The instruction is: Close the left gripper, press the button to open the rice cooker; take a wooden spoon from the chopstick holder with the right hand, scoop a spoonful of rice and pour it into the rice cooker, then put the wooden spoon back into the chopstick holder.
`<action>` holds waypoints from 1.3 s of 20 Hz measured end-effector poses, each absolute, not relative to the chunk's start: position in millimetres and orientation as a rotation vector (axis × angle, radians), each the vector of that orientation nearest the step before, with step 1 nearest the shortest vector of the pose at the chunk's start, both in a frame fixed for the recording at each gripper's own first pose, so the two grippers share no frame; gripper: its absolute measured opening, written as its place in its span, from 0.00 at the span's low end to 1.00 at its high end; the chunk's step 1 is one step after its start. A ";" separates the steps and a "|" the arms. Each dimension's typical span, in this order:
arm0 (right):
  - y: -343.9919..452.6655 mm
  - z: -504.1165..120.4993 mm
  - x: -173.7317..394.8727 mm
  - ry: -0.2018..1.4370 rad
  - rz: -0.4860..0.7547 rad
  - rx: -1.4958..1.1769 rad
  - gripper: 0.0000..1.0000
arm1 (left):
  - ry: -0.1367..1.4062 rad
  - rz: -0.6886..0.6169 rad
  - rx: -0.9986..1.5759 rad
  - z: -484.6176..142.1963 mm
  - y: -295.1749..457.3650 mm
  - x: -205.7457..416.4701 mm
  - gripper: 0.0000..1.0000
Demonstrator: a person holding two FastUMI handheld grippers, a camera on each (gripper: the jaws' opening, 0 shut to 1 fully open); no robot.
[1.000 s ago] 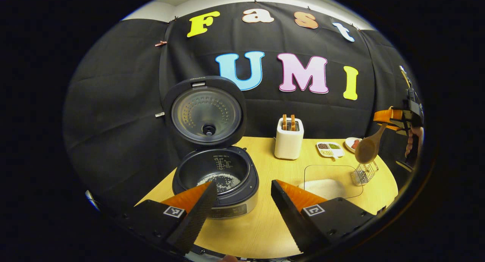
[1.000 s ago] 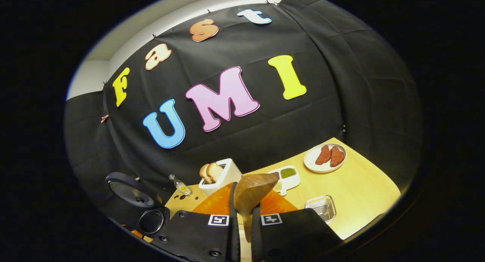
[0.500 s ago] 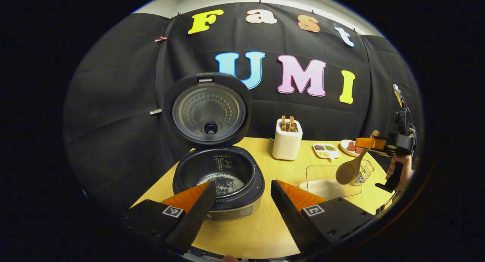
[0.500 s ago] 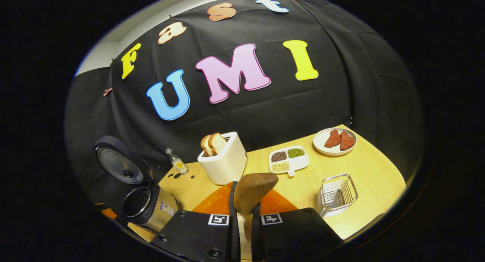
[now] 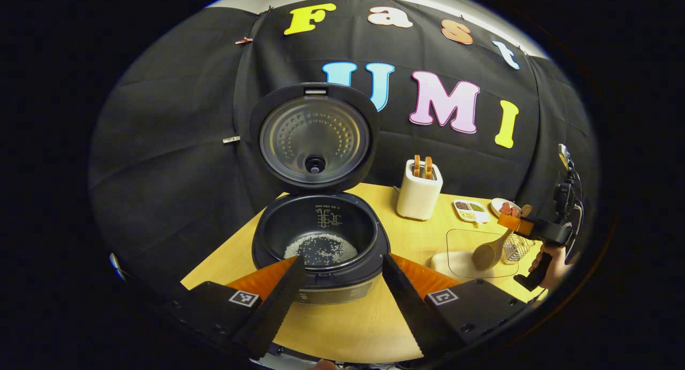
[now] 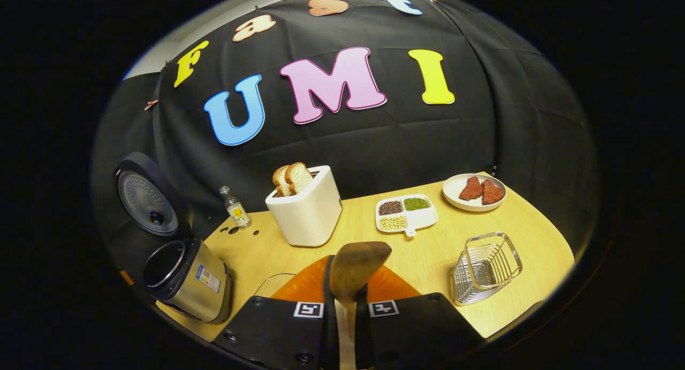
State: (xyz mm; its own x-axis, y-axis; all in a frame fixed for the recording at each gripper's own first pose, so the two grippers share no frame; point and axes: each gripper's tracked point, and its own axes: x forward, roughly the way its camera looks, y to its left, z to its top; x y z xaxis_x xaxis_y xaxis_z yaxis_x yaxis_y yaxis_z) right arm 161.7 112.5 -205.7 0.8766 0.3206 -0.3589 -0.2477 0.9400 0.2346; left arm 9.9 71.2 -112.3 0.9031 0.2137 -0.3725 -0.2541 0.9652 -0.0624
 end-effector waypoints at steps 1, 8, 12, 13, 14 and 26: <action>119.0 -209.9 158.2 0.418 0.307 0.187 0.16 | 0.370 0.238 -0.111 -112.3 71.8 9.8 0.98; 144.8 -225.2 140.8 0.533 0.287 0.360 0.16 | 0.383 0.243 -0.126 -119.4 77.0 5.3 0.98; 150.5 -227.4 139.1 0.607 0.255 0.508 0.16 | 0.389 0.238 -0.131 -122.8 80.0 4.8 0.97; 150.0 -228.1 137.5 0.619 0.247 0.526 0.16 | 0.390 0.238 -0.130 -121.2 81.2 4.7 0.98; 150.6 -227.3 136.0 0.631 0.241 0.551 0.16 | 0.387 0.236 -0.131 -122.6 80.7 3.7 0.98; 129.2 -227.8 123.0 0.731 0.098 0.913 0.16 | 0.353 0.208 -0.120 -109.6 82.7 -4.0 0.97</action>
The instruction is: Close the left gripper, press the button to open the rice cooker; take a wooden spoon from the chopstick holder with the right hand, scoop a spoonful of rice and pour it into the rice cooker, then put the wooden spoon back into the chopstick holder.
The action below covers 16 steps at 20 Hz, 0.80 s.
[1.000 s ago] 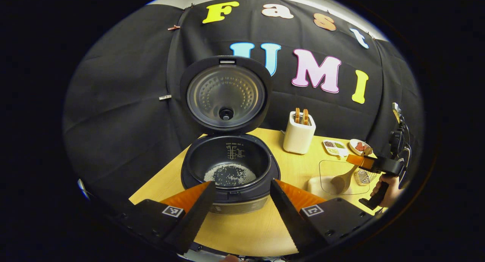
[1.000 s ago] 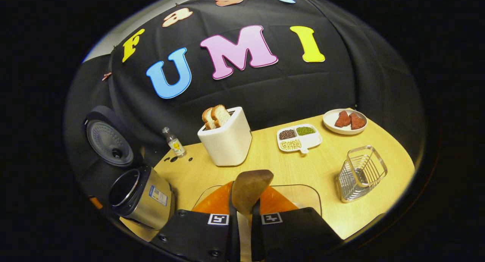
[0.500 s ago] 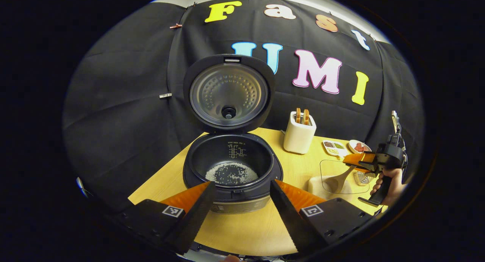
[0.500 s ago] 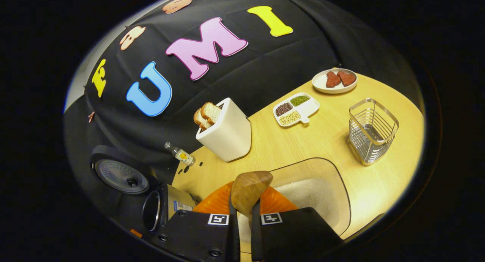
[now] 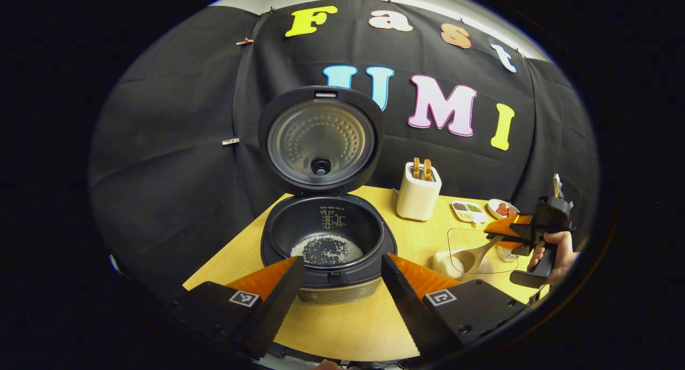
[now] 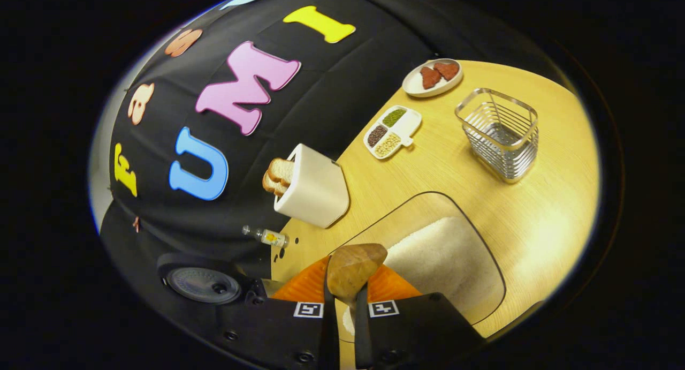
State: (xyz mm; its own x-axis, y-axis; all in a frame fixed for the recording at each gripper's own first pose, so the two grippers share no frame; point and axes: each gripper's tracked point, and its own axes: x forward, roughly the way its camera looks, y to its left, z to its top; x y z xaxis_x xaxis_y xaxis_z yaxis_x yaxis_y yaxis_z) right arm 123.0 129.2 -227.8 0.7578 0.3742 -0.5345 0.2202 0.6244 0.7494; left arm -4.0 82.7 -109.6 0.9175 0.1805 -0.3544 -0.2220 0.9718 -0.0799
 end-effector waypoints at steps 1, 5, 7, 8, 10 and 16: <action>122.9 -229.4 120.9 0.731 0.072 0.935 0.16 | 0.350 0.205 -0.122 -108.9 83.1 -4.9 0.97; 96.3 -225.4 120.6 0.697 -0.008 0.994 0.16 | 0.330 0.185 -0.114 -104.9 85.6 -8.3 0.97; 83.3 -218.4 121.9 0.668 -0.037 1.016 0.16 | 0.322 0.171 -0.108 -102.3 87.8 -9.8 0.97; 77.3 -214.7 123.5 0.652 -0.051 1.028 0.16 | 0.319 0.164 -0.106 -101.7 88.8 -10.9 0.97; 66.4 -205.9 122.7 0.627 -0.075 1.059 0.16 | 0.311 0.150 -0.105 -100.8 89.5 -12.4 0.97; 58.5 -179.6 121.2 0.595 -0.081 1.120 0.16 | 0.297 0.146 -0.128 -103.8 93.9 -21.0 0.97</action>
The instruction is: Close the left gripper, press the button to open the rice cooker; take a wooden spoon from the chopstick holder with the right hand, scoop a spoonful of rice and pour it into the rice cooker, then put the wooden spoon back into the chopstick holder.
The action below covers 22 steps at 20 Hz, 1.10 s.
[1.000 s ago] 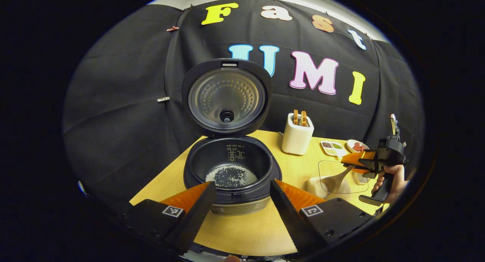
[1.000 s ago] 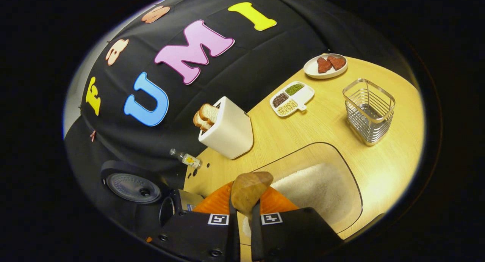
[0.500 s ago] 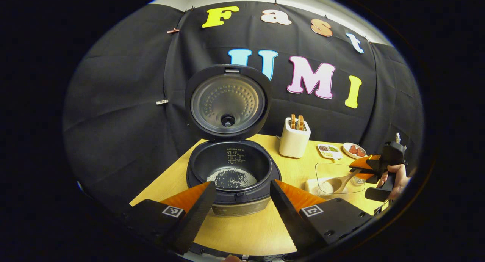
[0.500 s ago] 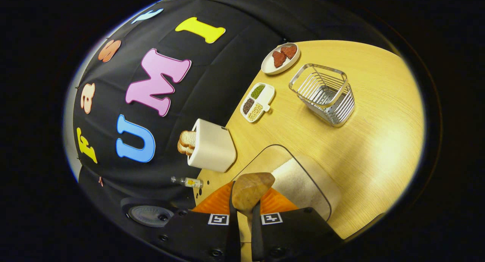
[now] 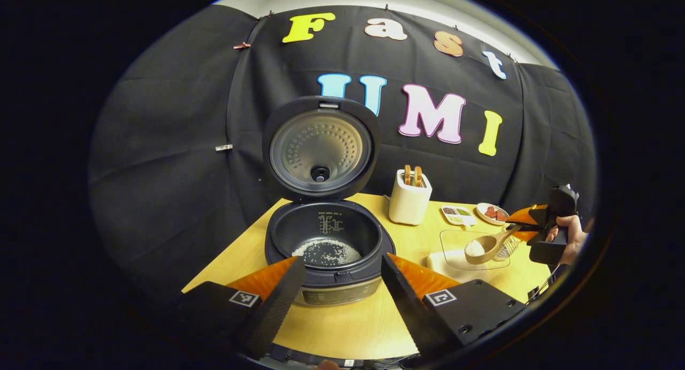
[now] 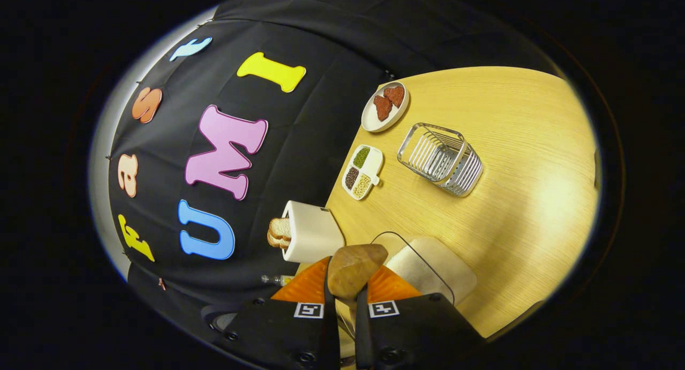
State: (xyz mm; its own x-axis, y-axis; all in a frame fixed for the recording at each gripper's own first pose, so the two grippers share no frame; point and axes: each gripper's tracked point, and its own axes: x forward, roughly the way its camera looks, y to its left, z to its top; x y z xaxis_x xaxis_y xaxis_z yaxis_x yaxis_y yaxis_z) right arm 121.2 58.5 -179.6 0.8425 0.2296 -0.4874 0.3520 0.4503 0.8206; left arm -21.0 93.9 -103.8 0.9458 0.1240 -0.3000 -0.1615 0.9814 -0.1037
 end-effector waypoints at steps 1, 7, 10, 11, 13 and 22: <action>60.4 -174.9 121.1 0.595 -0.078 1.137 0.16 | 0.293 0.149 -0.134 -103.4 95.0 -21.6 0.96; 97.8 -141.9 124.5 0.619 -0.009 1.254 0.16 | 0.279 0.183 -0.149 -106.2 107.7 -32.4 0.97; 128.6 -126.0 128.4 0.636 0.052 1.249 0.16 | 0.269 0.213 -0.162 -107.8 119.5 -38.4 0.96; 141.1 -120.3 129.4 0.640 0.076 1.243 0.16 | 0.267 0.226 -0.167 -108.2 123.6 -41.7 0.96; 163.7 -111.2 128.1 0.654 0.123 1.238 0.16 | 0.265 0.250 -0.180 -110.3 132.5 -46.8 0.96; 290.4 -85.7 117.1 0.728 0.314 1.192 0.16 | 0.263 0.347 -0.175 -121.5 178.4 -65.2 0.96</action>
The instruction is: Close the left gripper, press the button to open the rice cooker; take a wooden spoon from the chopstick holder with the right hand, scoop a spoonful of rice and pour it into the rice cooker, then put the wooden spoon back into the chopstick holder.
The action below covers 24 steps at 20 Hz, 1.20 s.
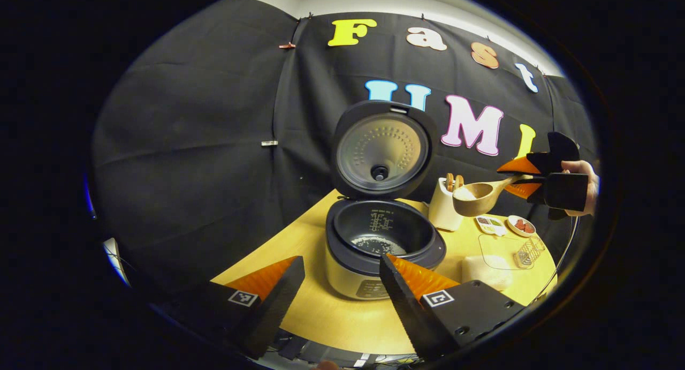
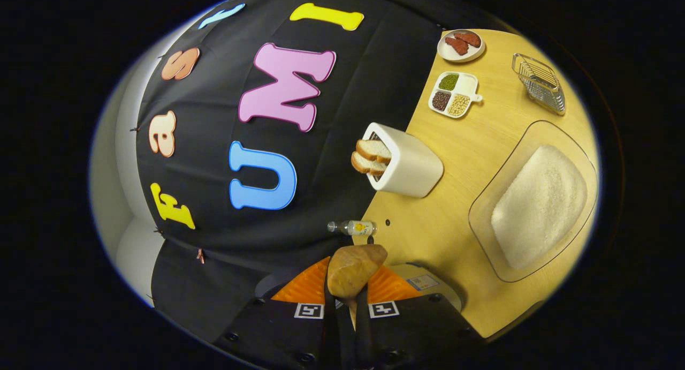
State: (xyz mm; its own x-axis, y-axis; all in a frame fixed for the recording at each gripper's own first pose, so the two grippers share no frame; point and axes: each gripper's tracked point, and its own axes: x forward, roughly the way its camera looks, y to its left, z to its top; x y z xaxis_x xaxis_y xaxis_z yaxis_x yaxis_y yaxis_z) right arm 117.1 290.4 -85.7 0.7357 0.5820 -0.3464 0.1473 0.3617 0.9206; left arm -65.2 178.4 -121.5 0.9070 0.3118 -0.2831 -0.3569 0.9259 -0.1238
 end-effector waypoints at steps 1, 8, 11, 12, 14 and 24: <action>302.7 -84.3 117.6 0.726 0.319 1.183 0.16 | 0.261 0.357 -0.178 -122.0 184.0 -66.5 0.96; 381.2 -88.0 101.2 0.688 0.441 0.948 0.16 | 0.288 0.402 -0.275 -141.9 195.4 -74.8 0.93; 401.1 -93.4 95.1 0.623 0.513 0.761 0.16 | 0.286 0.426 -0.274 -142.5 207.5 -76.1 0.96; 407.3 -95.5 94.8 0.604 0.535 0.704 0.15 | 0.281 0.436 -0.271 -144.3 218.3 -80.0 0.93; 417.2 -101.2 91.5 0.576 0.573 0.608 0.15 | 0.277 0.459 -0.264 -142.4 228.8 -85.5 0.96; 464.4 -105.8 79.0 0.442 0.764 0.275 0.15 | 0.301 0.487 -0.249 -151.4 242.3 -91.3 0.96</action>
